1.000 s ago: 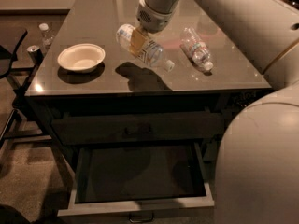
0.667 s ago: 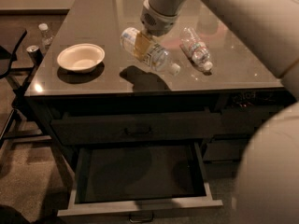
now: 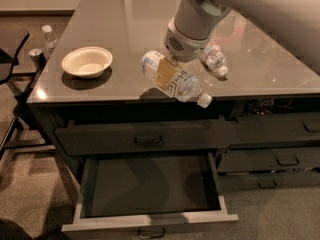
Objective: Place blue plastic bottle into middle drawer
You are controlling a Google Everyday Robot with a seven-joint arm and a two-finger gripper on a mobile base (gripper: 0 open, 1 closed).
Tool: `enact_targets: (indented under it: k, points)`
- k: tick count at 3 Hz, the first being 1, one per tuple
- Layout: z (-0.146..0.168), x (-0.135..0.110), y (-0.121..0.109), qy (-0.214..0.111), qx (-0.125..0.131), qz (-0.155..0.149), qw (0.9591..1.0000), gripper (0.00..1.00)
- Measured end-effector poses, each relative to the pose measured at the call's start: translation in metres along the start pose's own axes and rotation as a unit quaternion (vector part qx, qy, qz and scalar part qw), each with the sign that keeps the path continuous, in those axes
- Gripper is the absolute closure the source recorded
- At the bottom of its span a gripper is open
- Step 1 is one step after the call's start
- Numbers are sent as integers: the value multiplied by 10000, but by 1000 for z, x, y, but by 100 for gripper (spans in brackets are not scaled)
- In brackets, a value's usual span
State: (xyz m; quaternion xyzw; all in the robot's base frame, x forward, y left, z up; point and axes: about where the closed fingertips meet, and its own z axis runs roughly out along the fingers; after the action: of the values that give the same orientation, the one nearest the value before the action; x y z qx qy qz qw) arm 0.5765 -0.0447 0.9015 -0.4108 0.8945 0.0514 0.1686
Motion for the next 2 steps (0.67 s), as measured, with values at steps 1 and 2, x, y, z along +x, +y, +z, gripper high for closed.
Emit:
enact_targets:
  k: [1,2]
  points:
    - [0,0,0,-1,0,-1,10000,100]
    - [-5,19,16,56,-23,68,10000,100]
